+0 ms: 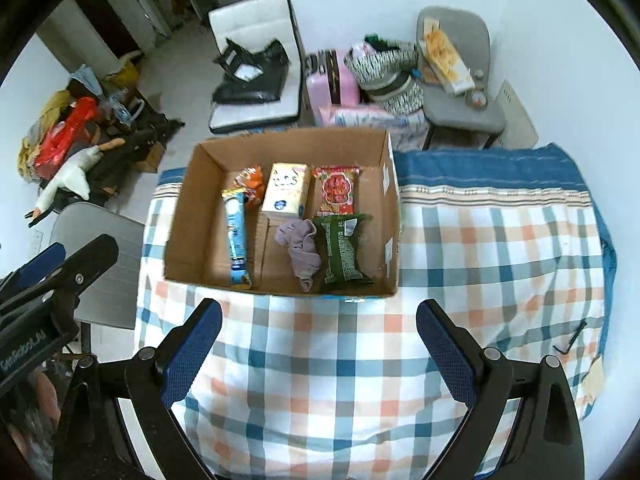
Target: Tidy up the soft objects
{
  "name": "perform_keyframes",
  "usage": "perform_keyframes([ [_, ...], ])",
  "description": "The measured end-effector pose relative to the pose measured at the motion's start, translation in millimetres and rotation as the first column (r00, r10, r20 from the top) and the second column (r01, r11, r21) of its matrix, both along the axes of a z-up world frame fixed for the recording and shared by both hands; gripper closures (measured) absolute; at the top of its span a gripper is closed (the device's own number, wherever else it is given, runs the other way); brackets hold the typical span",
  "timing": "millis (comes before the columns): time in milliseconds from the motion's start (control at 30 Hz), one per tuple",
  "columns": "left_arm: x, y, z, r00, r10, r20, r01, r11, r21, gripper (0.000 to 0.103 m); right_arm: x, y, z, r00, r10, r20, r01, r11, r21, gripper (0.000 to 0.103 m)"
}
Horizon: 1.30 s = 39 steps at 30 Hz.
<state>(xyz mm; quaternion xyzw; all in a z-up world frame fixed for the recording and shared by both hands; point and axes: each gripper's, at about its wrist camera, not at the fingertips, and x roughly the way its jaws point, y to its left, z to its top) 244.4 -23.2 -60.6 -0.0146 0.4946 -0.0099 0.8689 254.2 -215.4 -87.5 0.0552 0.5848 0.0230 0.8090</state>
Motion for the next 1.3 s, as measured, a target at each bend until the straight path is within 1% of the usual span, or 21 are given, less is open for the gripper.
perform_keyframes([
  [133, -27.2, -2.2, 26.7, 0.999, -0.001, 0.047, 0.001, 1.000, 0.006, 0.005, -27.5, -1.2, 35.5, 0.998, 0.008, 0.063, -0.008, 1.000, 0.001, 0.004],
  [300, -51.6, -3.9, 51.5, 0.996, -0.003, 0.085, 0.002, 1.000, 0.008, 0.005, -58.6, -5.1, 77.8, 0.990, 0.015, 0.142, -0.014, 1.000, -0.010, 0.004],
  [533, -74.5, -6.6, 73.9, 0.993, -0.001, 0.118, 0.000, 1.000, 0.006, 0.005, -86.8, -5.4, 118.3, 0.976, 0.026, 0.218, -0.021, 1.000, -0.024, 0.004],
  [767, -89.6, -5.3, 85.2, 0.989, 0.015, 0.147, -0.016, 1.000, 0.009, 0.005, -103.7, -3.8, 144.3, 0.965, 0.035, 0.260, -0.029, 0.999, -0.027, 0.004],
  [867, -94.4, -5.5, 88.9, 0.987, 0.019, 0.157, -0.022, 1.000, 0.012, 0.005, -108.0, -4.7, 151.0, 0.962, 0.035, 0.269, -0.030, 0.999, -0.024, 0.004],
  [1067, -100.4, -3.3, 93.9, 0.985, 0.030, 0.171, -0.033, 0.999, 0.015, 0.005, -113.4, -4.4, 158.0, 0.958, 0.040, 0.282, -0.033, 0.999, -0.029, 0.004],
  [1300, -102.3, -3.0, 95.5, 0.985, 0.031, 0.172, -0.035, 0.999, 0.021, 0.005, -117.0, -6.4, 158.5, 0.957, 0.031, 0.290, -0.025, 0.999, -0.024, 0.004],
])
